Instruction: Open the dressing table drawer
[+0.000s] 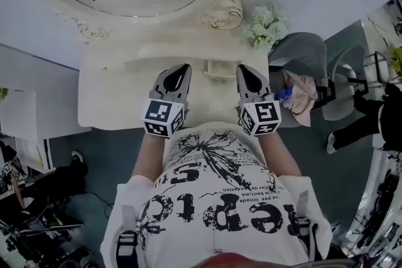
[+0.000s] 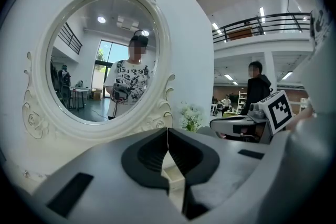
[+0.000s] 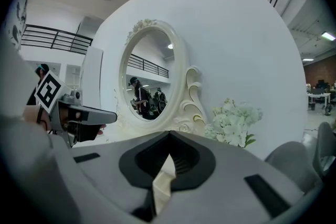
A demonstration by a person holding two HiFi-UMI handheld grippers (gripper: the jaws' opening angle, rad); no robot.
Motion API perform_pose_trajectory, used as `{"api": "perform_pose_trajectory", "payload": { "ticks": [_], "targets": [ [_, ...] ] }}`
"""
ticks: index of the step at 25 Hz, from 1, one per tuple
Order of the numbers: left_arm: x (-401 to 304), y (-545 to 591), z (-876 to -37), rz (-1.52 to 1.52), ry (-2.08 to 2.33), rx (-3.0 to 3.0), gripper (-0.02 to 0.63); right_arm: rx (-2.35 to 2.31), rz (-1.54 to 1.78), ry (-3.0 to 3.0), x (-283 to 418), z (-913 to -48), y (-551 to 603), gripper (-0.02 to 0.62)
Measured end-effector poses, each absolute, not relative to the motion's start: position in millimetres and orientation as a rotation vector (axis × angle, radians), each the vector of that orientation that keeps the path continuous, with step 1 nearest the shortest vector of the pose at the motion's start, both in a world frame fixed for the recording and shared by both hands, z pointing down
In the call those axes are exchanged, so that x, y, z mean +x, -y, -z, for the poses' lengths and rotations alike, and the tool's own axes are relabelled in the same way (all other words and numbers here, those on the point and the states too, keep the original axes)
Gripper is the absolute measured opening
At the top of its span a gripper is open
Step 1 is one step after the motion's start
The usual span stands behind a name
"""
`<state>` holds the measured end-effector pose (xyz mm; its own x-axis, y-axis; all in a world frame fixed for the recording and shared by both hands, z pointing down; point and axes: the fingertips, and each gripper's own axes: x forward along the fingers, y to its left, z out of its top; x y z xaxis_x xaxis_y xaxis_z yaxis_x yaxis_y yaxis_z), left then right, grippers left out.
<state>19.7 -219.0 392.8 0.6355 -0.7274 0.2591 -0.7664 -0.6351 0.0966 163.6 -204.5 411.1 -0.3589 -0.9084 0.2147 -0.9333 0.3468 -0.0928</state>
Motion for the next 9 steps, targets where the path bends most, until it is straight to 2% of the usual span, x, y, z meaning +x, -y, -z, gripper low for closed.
{"api": "perform_pose_trajectory", "payload": {
  "ticks": [9],
  "targets": [
    [16.4,215.2,-397.8,-0.300,1.250,2.647,0.020,1.703,-0.300,2.466,162.8,-413.6,202.1,0.017]
  ]
}}
